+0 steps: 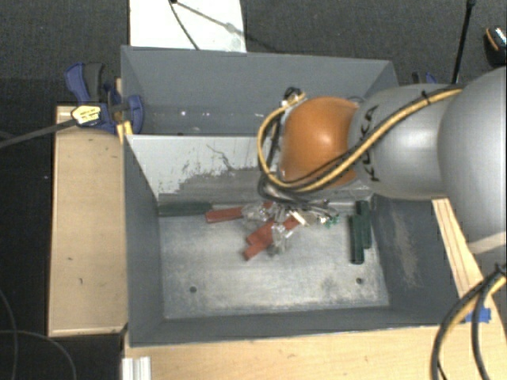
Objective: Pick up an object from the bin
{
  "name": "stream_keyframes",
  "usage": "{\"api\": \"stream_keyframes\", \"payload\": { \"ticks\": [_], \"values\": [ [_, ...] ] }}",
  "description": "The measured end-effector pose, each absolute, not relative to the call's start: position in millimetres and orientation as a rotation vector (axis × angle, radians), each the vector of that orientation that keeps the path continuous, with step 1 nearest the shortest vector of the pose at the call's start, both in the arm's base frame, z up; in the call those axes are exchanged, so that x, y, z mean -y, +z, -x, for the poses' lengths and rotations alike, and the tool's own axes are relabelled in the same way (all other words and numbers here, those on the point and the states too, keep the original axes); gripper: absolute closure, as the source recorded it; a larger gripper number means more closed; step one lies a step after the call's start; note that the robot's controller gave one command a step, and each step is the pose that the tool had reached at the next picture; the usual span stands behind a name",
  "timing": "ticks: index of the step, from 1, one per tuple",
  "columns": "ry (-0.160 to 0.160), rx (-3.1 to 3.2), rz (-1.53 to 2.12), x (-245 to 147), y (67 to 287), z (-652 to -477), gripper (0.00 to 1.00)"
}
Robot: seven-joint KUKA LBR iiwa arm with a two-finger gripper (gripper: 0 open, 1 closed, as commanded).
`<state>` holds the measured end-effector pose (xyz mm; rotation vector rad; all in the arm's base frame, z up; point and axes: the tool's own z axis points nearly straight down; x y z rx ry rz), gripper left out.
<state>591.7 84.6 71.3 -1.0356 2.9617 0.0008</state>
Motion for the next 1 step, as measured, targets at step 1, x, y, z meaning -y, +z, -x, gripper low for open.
{"api": "stream_keyframes", "payload": {
  "ticks": [1],
  "values": [
    [-0.002,-2.964,1.009,-94.2,230.3,-578.0,1.00]
  ]
}}
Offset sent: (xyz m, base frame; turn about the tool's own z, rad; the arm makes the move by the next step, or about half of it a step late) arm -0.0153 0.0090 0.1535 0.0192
